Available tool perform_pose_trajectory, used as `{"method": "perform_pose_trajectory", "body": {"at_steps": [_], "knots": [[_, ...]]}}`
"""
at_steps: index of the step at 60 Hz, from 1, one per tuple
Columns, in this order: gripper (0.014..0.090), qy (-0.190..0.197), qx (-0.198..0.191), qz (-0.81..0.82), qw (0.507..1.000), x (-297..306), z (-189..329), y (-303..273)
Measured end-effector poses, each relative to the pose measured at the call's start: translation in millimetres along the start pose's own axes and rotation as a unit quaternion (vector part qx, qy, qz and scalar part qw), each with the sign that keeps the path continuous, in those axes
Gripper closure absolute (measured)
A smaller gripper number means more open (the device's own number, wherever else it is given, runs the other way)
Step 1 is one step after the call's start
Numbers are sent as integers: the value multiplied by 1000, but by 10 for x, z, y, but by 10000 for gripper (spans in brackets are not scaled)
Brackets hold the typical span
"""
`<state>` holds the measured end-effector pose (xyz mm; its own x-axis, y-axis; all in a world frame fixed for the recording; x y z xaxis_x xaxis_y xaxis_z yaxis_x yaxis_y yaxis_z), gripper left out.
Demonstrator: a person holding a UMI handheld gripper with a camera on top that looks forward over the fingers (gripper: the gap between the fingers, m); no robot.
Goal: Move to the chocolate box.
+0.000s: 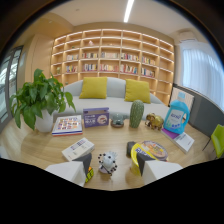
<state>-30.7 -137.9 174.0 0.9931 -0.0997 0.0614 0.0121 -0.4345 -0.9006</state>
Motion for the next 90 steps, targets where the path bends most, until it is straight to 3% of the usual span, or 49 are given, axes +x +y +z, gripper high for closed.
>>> {"method": "perform_pose_trajectory", "body": {"at_steps": [18,39,48,61,78,90], "knots": [[199,6,-10,-11,1000,-158,-269,152],[193,-57,-22,-26,998,-1325,-322,408],[192,-75,-15,-24,997,-1850,33,272],[191,-85,-19,-16,996,-2372,927,60],[189,-85,-36,-12,996,-2602,1933,-33],[190,-88,-46,-8,995,-2660,2283,-11]]}}
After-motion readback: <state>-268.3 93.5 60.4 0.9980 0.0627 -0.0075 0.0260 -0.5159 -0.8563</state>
